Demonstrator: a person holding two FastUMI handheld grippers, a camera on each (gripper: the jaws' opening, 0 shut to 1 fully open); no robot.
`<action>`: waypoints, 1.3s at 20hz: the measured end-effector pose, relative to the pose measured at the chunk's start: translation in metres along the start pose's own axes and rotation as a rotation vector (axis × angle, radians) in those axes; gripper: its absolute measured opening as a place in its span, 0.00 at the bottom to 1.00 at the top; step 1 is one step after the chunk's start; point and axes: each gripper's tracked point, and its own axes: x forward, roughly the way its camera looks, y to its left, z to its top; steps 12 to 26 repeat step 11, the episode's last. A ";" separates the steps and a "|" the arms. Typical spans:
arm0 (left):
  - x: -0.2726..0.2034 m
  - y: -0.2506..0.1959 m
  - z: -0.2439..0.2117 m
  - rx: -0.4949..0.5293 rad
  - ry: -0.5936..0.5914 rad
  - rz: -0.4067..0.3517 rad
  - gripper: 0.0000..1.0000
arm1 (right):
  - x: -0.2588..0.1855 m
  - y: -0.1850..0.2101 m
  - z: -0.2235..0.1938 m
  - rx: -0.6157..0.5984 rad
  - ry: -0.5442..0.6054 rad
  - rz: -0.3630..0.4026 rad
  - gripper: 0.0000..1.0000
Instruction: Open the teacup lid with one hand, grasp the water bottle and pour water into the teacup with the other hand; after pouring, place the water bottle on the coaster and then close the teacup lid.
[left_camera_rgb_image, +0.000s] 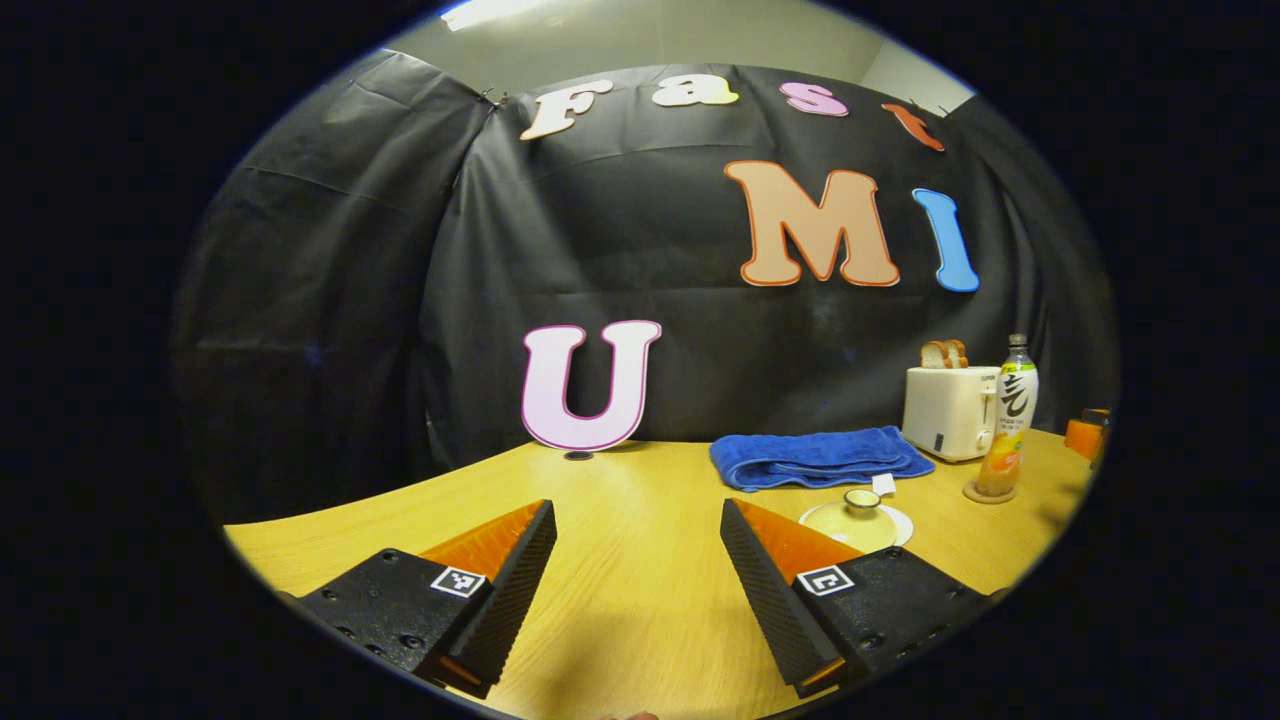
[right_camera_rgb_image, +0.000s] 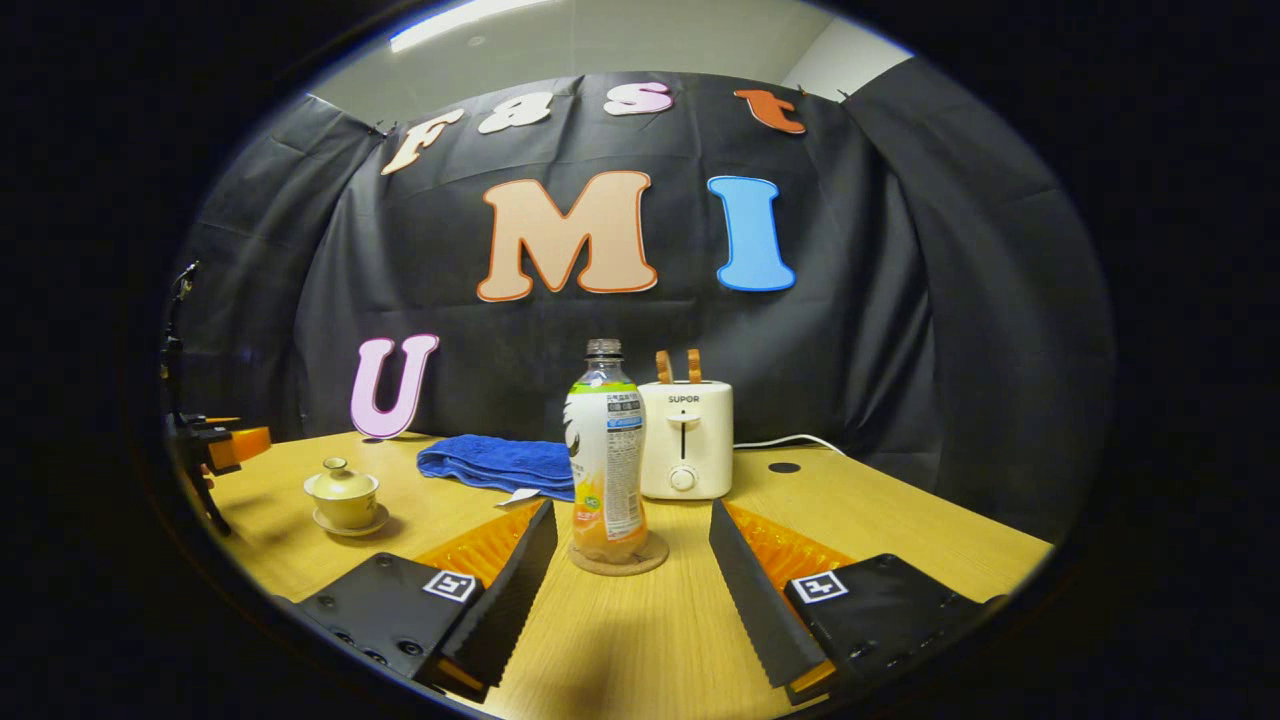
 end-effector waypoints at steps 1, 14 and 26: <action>-0.001 0.004 0.000 -0.001 0.002 0.022 0.96 | 0.000 -0.005 0.000 -0.001 -0.001 -0.024 0.97; -0.002 0.008 -0.001 0.000 -0.001 0.066 0.96 | -0.001 -0.008 0.000 -0.002 -0.003 -0.047 0.94; -0.002 0.008 -0.001 0.000 -0.001 0.066 0.96 | -0.001 -0.008 0.000 -0.002 -0.003 -0.047 0.94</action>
